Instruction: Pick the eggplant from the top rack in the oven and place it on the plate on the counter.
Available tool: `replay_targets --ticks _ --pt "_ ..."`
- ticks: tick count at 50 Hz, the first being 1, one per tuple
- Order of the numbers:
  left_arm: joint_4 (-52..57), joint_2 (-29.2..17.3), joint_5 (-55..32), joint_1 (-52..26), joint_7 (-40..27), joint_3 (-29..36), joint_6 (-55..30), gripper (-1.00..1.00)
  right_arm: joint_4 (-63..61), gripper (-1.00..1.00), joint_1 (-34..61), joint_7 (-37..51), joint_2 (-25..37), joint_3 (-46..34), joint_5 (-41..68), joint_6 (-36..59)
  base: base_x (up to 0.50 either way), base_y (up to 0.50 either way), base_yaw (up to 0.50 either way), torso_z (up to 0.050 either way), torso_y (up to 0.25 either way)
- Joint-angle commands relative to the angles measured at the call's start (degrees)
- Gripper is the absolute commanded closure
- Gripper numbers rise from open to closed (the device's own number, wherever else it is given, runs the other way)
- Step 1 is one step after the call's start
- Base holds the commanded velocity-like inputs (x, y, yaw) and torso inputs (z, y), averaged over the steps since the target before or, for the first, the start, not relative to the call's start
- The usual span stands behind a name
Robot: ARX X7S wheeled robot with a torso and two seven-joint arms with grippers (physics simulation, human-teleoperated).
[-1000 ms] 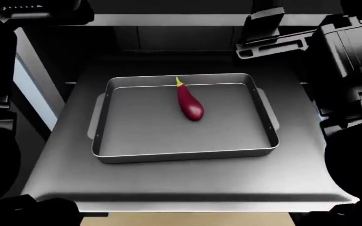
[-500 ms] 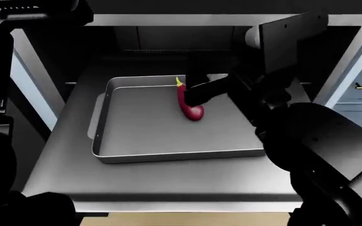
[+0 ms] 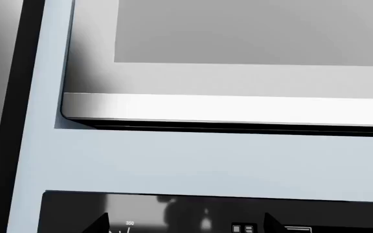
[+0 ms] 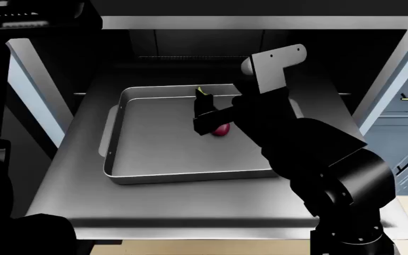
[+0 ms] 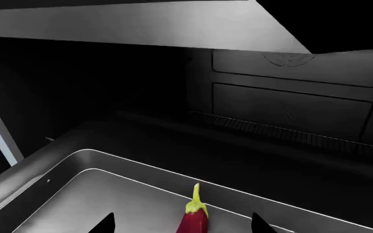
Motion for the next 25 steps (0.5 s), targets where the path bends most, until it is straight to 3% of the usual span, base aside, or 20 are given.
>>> replay_targets --ticks 1,25 --pt "-0.85 -1.21 -4.47 0.05 -3.68 0.01 1.31 -1.0 6.94 -1.0 2.2 -1.47 -0.33 -1.27 -0.1 -1.21 0.0 0.0 0.0 0.0 0.0" --pt "-1.65 -2.99 -6.4 1.66 -6.36 2.06 5.03 -1.0 10.7 -1.0 10.64 -4.84 2.72 -6.41 2.96 8.72 0.0 0.0 0.0 0.0 0.0"
